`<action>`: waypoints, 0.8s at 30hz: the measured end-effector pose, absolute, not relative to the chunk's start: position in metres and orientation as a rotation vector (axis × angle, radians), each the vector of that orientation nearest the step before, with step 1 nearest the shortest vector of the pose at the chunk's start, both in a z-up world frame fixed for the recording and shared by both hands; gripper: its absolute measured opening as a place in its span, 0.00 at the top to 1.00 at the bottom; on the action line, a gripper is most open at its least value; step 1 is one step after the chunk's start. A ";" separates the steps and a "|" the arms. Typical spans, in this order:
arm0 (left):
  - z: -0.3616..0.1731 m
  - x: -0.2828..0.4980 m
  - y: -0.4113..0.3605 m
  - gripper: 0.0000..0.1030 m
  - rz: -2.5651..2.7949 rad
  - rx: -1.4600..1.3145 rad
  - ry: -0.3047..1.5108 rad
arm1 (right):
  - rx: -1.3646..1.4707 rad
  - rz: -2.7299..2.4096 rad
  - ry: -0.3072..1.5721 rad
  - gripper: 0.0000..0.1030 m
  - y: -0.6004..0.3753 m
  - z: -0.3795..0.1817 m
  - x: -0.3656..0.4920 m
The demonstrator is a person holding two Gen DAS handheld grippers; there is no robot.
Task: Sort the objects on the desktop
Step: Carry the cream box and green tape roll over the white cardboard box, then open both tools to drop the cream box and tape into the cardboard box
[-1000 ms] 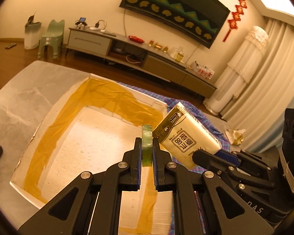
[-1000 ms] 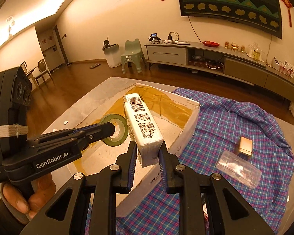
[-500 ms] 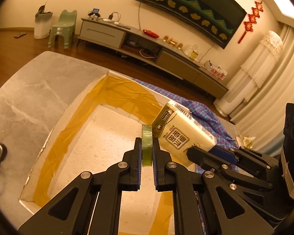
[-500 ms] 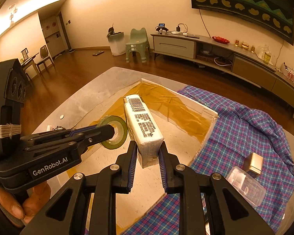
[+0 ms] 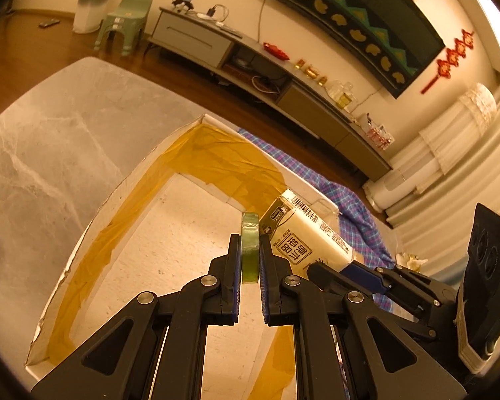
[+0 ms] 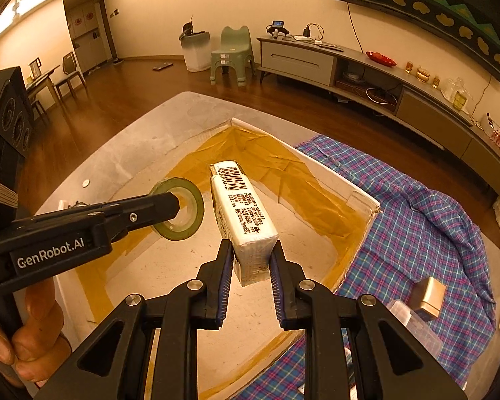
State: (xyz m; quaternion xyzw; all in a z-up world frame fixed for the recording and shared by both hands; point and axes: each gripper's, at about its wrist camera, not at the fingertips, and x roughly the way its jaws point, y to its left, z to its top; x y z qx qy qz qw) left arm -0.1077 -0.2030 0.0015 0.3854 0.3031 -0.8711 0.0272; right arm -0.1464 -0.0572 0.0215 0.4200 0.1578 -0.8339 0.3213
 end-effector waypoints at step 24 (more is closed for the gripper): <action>-0.040 -0.162 -0.196 0.90 -2.470 1.365 0.753 | 1.287 -2.094 0.615 0.77 -0.088 -0.023 -0.203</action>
